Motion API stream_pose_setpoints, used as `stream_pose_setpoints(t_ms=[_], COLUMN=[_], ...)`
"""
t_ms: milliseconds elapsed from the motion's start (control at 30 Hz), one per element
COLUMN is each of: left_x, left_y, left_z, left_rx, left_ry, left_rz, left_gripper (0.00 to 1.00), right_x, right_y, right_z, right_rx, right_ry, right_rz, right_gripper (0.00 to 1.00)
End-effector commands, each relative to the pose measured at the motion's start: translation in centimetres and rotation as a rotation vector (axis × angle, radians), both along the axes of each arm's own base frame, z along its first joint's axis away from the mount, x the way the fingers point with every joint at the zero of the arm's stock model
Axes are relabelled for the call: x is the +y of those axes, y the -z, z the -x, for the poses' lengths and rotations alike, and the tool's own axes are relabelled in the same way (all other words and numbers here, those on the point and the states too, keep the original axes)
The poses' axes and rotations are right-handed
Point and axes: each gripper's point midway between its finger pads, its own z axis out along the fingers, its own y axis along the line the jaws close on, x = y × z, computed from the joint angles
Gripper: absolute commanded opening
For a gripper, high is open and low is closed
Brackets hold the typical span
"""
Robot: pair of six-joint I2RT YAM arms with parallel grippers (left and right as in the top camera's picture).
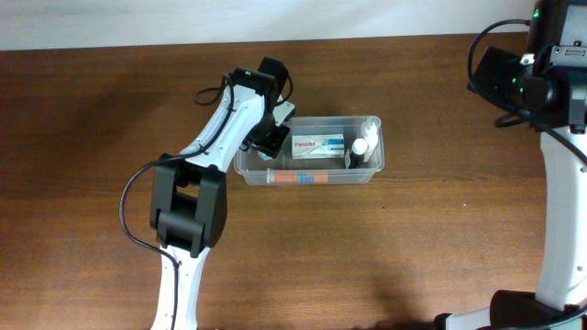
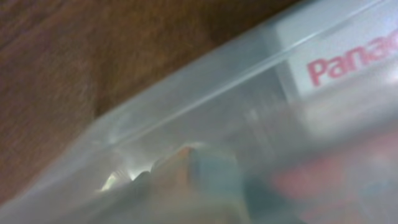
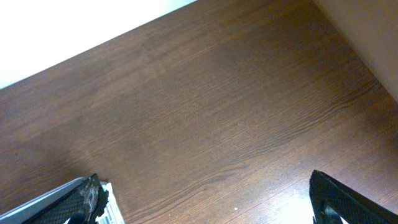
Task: Pack container
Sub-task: 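Lift the jar and carry it toward the container, then move the held jar over the container's left end beside the Panadol box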
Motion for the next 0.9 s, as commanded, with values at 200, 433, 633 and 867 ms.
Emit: stream_pose_setpoints(t_ms=[200,433,633,867], left_x=[-0.2,-0.1,-0.2,-0.3], left_y=[2.9,3.0,2.9,1.8], left_z=[0.8,0.9,0.7,0.5], left_rx=[0.022,0.024,0.02,0.018], left_ry=[0.019,0.019,0.02,0.019], left_rz=[0.01,0.009,0.01,0.011], left_gripper=[0.28,0.28,0.28,0.28], right_x=[-0.5,-0.5,-0.5,-0.5], right_y=[-0.6,-0.6,-0.6,-0.6], right_z=[0.0,0.0,0.0,0.0], right_rx=[-0.014,-0.015,-0.014,-0.015], right_ry=[0.016,0.017,0.016,0.016], right_rz=[0.016,0.016,0.016,0.017], right_gripper=[0.98,0.98,0.99,0.98])
